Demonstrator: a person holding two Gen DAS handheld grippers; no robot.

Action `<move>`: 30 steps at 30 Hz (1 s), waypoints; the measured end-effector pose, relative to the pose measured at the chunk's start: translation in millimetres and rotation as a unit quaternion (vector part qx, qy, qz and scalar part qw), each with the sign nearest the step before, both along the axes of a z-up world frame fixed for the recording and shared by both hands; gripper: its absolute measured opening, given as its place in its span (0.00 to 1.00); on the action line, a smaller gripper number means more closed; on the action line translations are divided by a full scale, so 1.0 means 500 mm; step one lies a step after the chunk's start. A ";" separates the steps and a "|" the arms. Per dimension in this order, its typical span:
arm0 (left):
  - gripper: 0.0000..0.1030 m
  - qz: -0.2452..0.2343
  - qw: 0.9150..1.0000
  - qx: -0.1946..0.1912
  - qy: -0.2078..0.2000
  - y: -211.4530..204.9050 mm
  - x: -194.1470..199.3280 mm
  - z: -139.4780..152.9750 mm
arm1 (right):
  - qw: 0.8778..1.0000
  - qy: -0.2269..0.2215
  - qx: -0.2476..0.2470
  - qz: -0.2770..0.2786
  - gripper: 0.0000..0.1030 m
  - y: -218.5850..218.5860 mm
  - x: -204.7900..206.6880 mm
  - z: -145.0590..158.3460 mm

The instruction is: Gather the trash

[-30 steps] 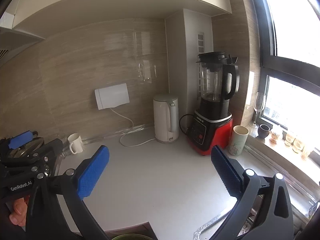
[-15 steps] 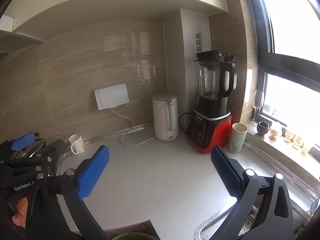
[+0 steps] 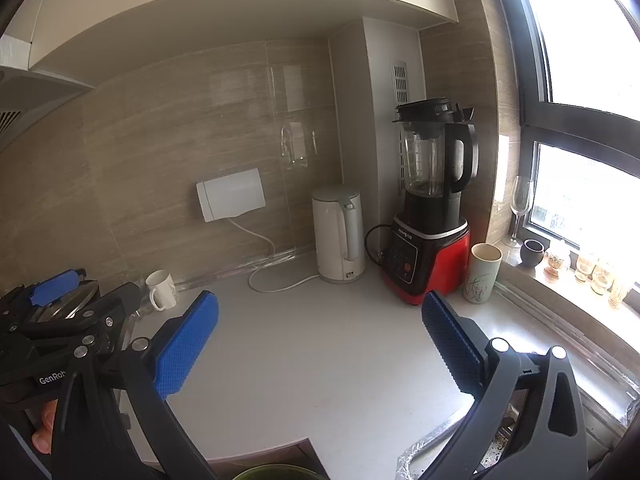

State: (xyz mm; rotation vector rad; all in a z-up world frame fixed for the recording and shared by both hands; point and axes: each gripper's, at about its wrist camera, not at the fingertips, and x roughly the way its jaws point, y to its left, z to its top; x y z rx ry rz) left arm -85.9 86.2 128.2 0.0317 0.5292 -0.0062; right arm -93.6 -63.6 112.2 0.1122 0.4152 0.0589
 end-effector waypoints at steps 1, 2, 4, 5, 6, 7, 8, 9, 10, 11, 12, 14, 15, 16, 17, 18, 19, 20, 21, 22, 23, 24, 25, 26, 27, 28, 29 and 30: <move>0.92 0.000 1.000 0.001 0.000 -0.001 0.000 0.000 | 1.000 0.000 0.000 0.000 0.98 0.000 0.000 0.000; 0.92 0.000 1.000 0.002 0.000 -0.001 0.000 0.000 | 1.000 0.000 0.000 0.000 0.98 0.001 0.000 0.000; 0.92 0.001 1.000 0.002 0.000 -0.002 0.000 0.001 | 1.000 0.001 0.000 0.000 0.98 0.001 0.000 0.000; 0.92 0.001 1.000 0.002 0.000 -0.002 0.000 0.001 | 1.000 0.001 0.001 0.000 0.98 0.002 0.000 -0.001; 0.92 0.001 1.000 0.002 0.000 -0.001 0.000 0.001 | 1.000 0.001 0.001 0.000 0.98 0.003 0.000 -0.001; 0.92 0.001 1.000 0.002 0.000 -0.002 0.000 0.001 | 1.000 0.002 0.001 0.000 0.98 0.004 0.000 -0.001; 0.92 0.001 1.000 0.002 0.000 -0.002 0.001 0.001 | 1.000 0.001 0.001 0.000 0.98 0.006 0.000 -0.001; 0.92 0.001 1.000 0.002 0.000 -0.002 0.001 0.001 | 1.000 0.001 0.001 0.000 0.98 0.007 -0.001 0.000; 0.92 0.001 1.000 0.002 0.000 -0.002 0.000 0.001 | 1.000 0.001 0.001 0.000 0.98 0.006 0.000 -0.001; 0.92 0.001 1.000 0.002 0.000 -0.002 0.000 0.001 | 1.000 0.002 0.001 0.000 0.98 0.005 0.000 -0.001; 0.92 0.001 1.000 0.003 0.000 -0.002 0.001 0.001 | 1.000 0.002 0.001 0.000 0.98 0.005 0.001 -0.001; 0.92 0.001 1.000 0.002 0.001 -0.002 0.001 0.001 | 1.000 0.002 0.001 0.000 0.98 0.006 0.000 -0.001; 0.92 0.001 1.000 0.002 0.001 -0.002 0.001 0.001 | 1.000 0.002 0.001 -0.001 0.98 0.007 0.000 0.000; 0.92 0.001 1.000 0.002 0.001 -0.002 0.000 0.001 | 1.000 0.002 0.001 0.000 0.98 0.006 0.001 -0.001; 0.92 0.001 1.000 0.002 0.001 -0.002 0.001 0.001 | 1.000 0.002 0.001 0.000 0.98 0.005 0.001 -0.001; 0.92 0.001 1.000 0.002 0.001 -0.002 0.000 0.001 | 1.000 0.002 0.001 0.000 0.98 0.006 -0.001 0.000; 0.92 0.001 1.000 0.002 0.001 -0.002 0.001 0.002 | 1.000 0.002 0.001 0.000 0.98 0.006 0.001 0.000; 0.92 0.001 1.000 0.003 0.002 -0.002 0.001 0.001 | 1.000 0.002 0.001 0.000 0.98 0.006 0.002 0.000; 0.92 0.002 1.000 0.002 0.002 -0.003 0.001 0.001 | 1.000 0.003 0.000 0.000 0.98 0.007 0.001 0.000; 0.92 0.002 1.000 0.002 0.003 -0.002 0.001 0.001 | 1.000 0.003 0.001 0.000 0.98 0.006 0.002 0.000; 0.92 0.002 1.000 0.002 0.003 -0.002 0.002 0.000 | 1.000 0.003 0.000 0.000 0.98 0.007 0.001 0.000; 0.92 0.002 1.000 0.003 0.004 -0.002 0.002 0.000 | 1.000 0.004 0.000 -0.001 0.98 0.007 0.003 0.000; 0.92 0.002 1.000 0.003 0.005 -0.002 0.004 -0.001 | 1.000 0.004 -0.001 -0.002 0.98 0.008 0.004 0.001; 0.92 0.002 1.000 0.004 0.005 -0.002 0.005 -0.002 | 1.000 0.005 -0.002 -0.002 0.98 0.009 0.005 0.000; 0.92 0.002 1.000 0.004 0.004 -0.002 0.005 -0.002 | 1.000 0.005 -0.002 -0.002 0.98 0.009 0.004 0.000; 0.92 0.002 1.000 0.004 0.005 -0.002 0.006 -0.002 | 1.000 0.005 -0.002 -0.002 0.98 0.009 0.006 0.000; 0.92 0.003 1.000 0.005 0.005 -0.001 0.006 -0.002 | 1.000 0.005 -0.001 -0.002 0.98 0.009 0.006 0.000; 0.92 0.002 1.000 0.006 0.004 -0.001 0.006 -0.002 | 1.000 0.006 -0.001 -0.001 0.98 0.009 0.007 0.000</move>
